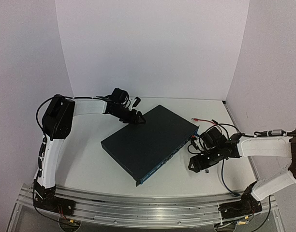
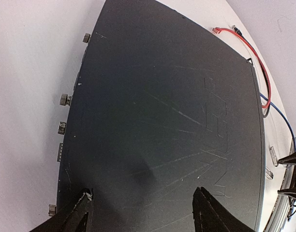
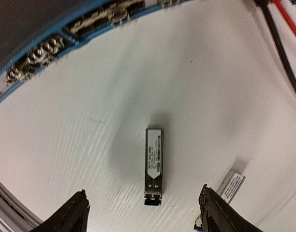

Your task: Pull the plug from the switch port

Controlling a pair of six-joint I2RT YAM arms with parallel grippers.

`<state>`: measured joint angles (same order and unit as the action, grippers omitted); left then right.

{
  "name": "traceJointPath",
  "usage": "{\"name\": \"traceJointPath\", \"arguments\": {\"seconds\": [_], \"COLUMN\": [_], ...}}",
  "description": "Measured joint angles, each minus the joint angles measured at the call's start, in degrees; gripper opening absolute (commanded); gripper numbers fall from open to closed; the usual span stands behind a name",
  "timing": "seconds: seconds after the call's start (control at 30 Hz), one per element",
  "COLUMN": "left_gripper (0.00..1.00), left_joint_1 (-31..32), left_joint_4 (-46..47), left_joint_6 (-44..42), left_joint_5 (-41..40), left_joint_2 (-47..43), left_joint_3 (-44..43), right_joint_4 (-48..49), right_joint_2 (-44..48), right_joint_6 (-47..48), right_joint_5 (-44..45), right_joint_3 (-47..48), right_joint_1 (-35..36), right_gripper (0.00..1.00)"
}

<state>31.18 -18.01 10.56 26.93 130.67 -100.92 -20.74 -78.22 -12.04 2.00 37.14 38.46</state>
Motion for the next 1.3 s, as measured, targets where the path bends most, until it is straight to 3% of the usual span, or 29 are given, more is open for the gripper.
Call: {"name": "traceJointPath", "arguments": {"seconds": [0.23, 0.63, 1.03, 1.3], "left_gripper": [0.77, 0.77, 0.77, 0.77], "left_joint_1": [0.0, -0.2, -1.3, -1.0], "left_joint_4": [-1.0, -5.1, -10.2, -10.3], "left_joint_6": [0.0, 0.2, -0.1, -1.2], "left_joint_5": [-0.2, -1.6, -0.3, 1.0], "left_joint_2": [0.2, 6.0, 13.8, 14.8], "left_joint_3": [-1.2, -11.6, -20.4, -21.7], "right_joint_4": [4.9, 13.4, 14.4, 14.3], "right_joint_2": [-1.0, -16.9, -21.1, -22.3], "right_joint_6": [3.0, 9.2, 14.0, 15.8], "right_joint_5": [-0.2, -9.7, -11.1, -11.2], "right_joint_3": [3.9, 13.4, 16.9, 16.9], "right_joint_1": [-4.2, -14.9, -16.1, -16.1], "right_gripper": [0.78, 0.61, 0.44, 0.40]}}
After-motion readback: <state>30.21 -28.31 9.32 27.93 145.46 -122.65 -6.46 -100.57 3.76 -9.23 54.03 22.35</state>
